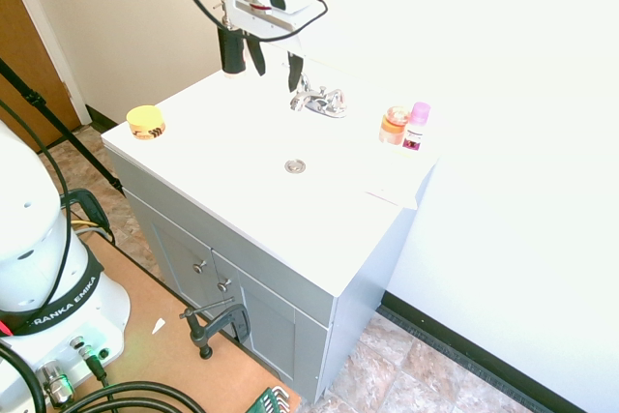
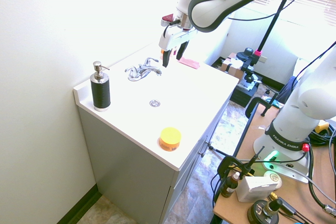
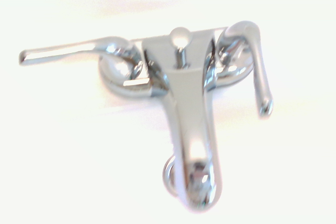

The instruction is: Turn off the cold water

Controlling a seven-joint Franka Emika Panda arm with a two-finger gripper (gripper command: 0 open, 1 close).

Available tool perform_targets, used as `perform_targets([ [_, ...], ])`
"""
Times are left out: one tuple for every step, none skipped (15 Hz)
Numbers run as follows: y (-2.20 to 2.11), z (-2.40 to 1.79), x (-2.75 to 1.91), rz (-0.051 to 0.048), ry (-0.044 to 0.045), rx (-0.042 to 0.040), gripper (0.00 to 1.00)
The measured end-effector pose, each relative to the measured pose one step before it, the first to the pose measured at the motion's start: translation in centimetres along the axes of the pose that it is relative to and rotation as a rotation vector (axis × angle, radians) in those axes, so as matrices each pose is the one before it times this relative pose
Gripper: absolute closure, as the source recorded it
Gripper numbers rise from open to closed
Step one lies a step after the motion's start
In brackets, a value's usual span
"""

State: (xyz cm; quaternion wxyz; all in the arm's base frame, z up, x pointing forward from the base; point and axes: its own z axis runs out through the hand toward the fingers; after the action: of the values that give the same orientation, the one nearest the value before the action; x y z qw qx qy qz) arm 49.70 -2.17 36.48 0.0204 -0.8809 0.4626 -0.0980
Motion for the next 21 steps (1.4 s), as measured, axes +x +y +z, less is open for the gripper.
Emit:
perform_targets([
  [-0.878,0.506,1.243,0.01255,0.01292,0.00027,0.00],
  [-0.863,0.689,1.071,0.00812,0.00879,-0.00514,0.00],
  [-0.742,0.757,1.038,0.00519,0.00991,-0.00868,0.00],
  [-0.674,0.736,0.959,0.00413,0.01026,-0.00817,0.00],
  [-0.487,0.705,0.900,0.00337,0.00764,-0.00769,0.00],
  [-0.335,0.623,0.724,0.00231,0.00742,-0.00934,0.00],
  [-0.224,0.570,0.490,0.00405,0.00287,-0.00803,0.00],
  [-0.083,0.579,0.311,0.00340,-0.00155,-0.00917,0.00],
  [0.005,0.524,0.191,0.00294,-0.00297,-0.01062,0.00],
  [0.130,0.519,0.116,0.00298,-0.00293,-0.00960,0.00],
  [0.212,0.374,0.160,0.00402,-0.00105,-0.00738,0.00],
  [0.292,0.297,0.291,0.00642,-0.00007,-0.00652,0.00],
  [0.280,0.231,0.286,0.00619,0.00028,-0.00543,0.00],
  [0.214,0.260,0.178,0.00421,-0.00090,-0.00516,0.00],
  [0.212,0.270,0.169,0.00419,-0.00108,-0.00538,0.00],
  [0.098,0.182,0.072,0.00170,-0.00078,-0.00327,0.00],
  [0.120,0.075,0.137,0.00292,0.00060,-0.00207,0.00],
  [0.171,0.046,0.218,0.00373,0.00179,-0.00192,0.00],
  [0.174,0.065,0.240,0.00326,0.00279,-0.00128,0.00],
  [0.213,0.107,0.311,0.00238,0.00504,-0.00138,0.00],
  [0.179,0.101,0.314,0.00166,0.00689,0.00062,0.00],
])
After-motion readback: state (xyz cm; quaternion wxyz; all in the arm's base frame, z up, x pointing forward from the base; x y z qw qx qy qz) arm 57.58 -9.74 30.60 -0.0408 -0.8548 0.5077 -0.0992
